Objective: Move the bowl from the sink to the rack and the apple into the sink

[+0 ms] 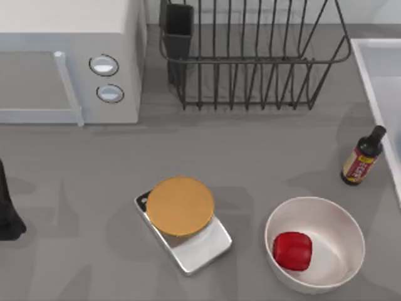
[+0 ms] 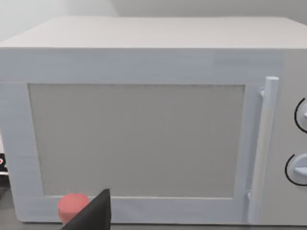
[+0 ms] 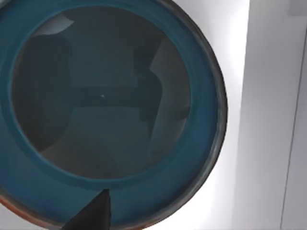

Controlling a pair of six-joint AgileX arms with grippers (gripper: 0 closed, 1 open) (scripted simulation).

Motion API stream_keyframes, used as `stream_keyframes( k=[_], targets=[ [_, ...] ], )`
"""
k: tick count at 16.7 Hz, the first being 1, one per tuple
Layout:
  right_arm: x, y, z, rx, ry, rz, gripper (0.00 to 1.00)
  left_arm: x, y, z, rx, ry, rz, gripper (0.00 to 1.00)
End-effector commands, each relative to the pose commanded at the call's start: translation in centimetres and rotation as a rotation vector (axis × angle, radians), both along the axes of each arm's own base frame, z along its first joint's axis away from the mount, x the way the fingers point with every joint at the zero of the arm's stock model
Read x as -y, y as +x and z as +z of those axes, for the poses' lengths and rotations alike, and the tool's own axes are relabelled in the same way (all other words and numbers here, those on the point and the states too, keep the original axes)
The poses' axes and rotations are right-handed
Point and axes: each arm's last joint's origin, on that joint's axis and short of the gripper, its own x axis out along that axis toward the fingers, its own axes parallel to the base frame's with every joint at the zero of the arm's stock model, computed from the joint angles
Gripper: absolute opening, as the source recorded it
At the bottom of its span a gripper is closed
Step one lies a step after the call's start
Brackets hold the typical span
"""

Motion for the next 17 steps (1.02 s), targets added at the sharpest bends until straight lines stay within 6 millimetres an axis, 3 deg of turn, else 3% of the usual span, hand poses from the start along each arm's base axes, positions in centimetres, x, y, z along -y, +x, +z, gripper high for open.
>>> stream_keyframes(
  k=[4,12,16,17],
  targets=[
    [-0.1,0.1,-0.7,-0.003,0.001,0.0,1.0,0.0,0.0,0.0,0.0,0.0,0.0,1.0],
    [0.0,1.0,-9.6,0.001,0.0,0.0,1.0,0.0,0.0,0.0,0.0,0.0,0.0,1.0],
    [0.0,1.0,-9.9,0.0,0.0,0.0,1.0,0.0,0.0,0.0,0.0,0.0,0.0,1.0],
    [0.0,1.0,-9.9,0.0,0.0,0.0,0.92,0.0,0.0,0.0,0.0,0.0,0.0,1.0]
  ],
)
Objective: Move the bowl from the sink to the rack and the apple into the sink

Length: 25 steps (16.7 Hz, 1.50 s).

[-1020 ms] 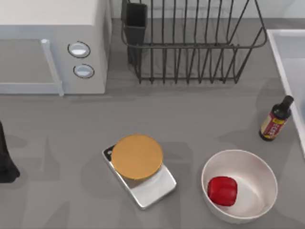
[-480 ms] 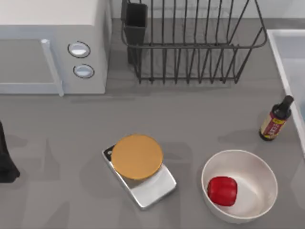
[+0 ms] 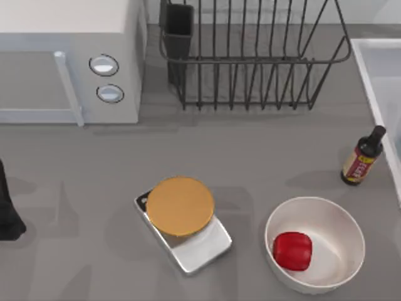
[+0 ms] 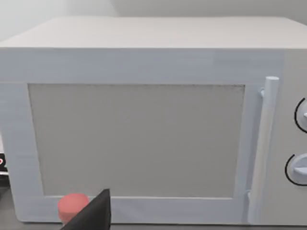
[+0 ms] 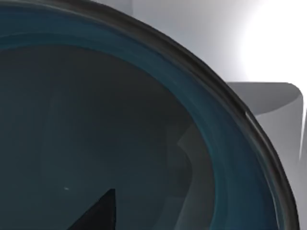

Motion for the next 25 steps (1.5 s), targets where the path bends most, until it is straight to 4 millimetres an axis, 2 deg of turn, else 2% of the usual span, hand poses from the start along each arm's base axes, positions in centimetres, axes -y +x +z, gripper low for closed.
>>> stream_keyframes(
  k=[12,22,25],
  targets=[
    [0.0,0.0,0.0,0.0,0.0,0.0,0.02,0.0,0.0,0.0,0.0,0.0,0.0,1.0],
    [-0.1,0.0,0.3,0.004,-0.001,0.002,0.0,0.0,0.0,0.0,0.0,0.0,0.0,1.0],
    [0.8,-1.1,2.6,-0.002,0.001,0.004,0.0,0.0,0.0,0.0,0.0,0.0,0.0,1.0]
  ],
)
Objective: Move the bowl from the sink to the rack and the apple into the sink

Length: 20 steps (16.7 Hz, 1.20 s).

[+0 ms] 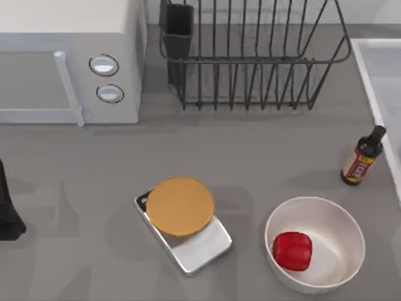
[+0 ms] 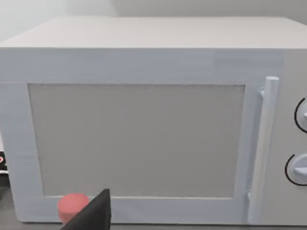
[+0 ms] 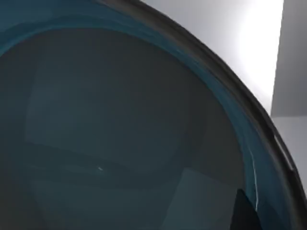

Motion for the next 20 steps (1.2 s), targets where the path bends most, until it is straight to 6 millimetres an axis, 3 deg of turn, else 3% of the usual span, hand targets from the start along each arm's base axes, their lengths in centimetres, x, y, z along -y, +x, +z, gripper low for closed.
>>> stream_keyframes(
  k=[3,5,9,12,16,20],
  targets=[
    [1.7,-2.9,5.5,0.001,-0.001,0.003,0.0,0.0,0.0,0.0,0.0,0.0,0.0,1.0],
    [2.7,-6.0,10.2,0.006,-0.004,0.004,0.0,0.0,0.0,0.0,0.0,0.0,0.0,1.0],
    [3.1,-14.6,19.5,0.021,-0.015,0.004,0.0,0.0,0.0,0.0,0.0,0.0,0.0,1.0],
    [1.6,-21.4,24.5,0.026,-0.021,0.003,0.0,0.0,0.0,0.0,0.0,0.0,0.0,1.0],
    [-0.7,-27.6,27.3,0.014,-0.01,-0.001,0.0,0.0,0.0,0.0,0.0,0.0,0.0,1.0],
    [-1.3,-28.9,27.6,0.006,-0.002,-0.002,0.0,0.0,0.0,0.0,0.0,0.0,0.0,1.0]
  ],
)
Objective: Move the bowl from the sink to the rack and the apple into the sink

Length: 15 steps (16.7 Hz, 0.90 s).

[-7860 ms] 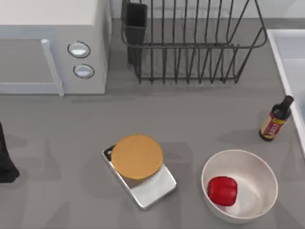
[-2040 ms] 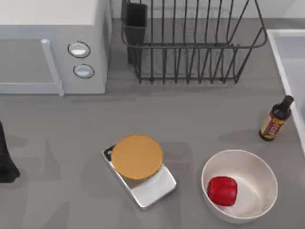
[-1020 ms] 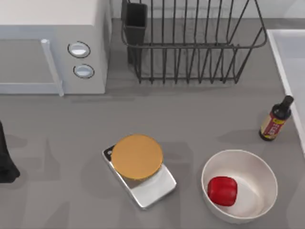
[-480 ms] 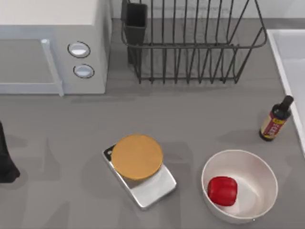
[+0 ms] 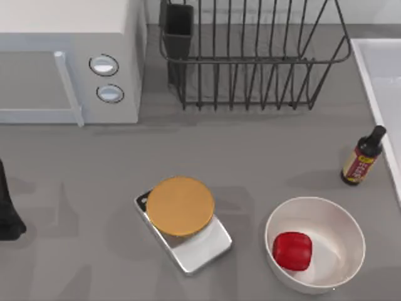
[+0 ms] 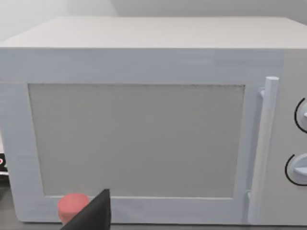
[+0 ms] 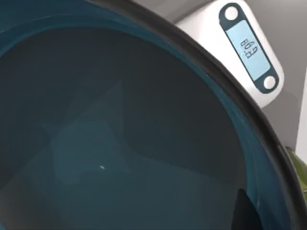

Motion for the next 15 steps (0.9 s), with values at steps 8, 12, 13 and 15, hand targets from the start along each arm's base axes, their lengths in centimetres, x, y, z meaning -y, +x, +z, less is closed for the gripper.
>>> stream_keyframes(
  k=[8,12,13,15],
  targets=[
    [-1.7,3.8,0.0,0.057,-0.145,0.065,0.0,0.0,0.0,0.0,0.0,0.0,0.0,1.0],
    [-6.4,9.7,0.4,0.228,-0.352,0.145,0.0,0.0,0.0,0.0,0.0,0.0,0.0,1.0],
    [-8.2,11.3,0.6,0.295,-0.4,0.162,0.0,0.0,0.0,0.0,0.0,0.0,0.0,1.0],
    [-12.6,14.0,1.2,0.456,-0.474,0.186,0.0,0.0,0.0,0.0,0.0,0.0,0.0,1.0]
  ],
)
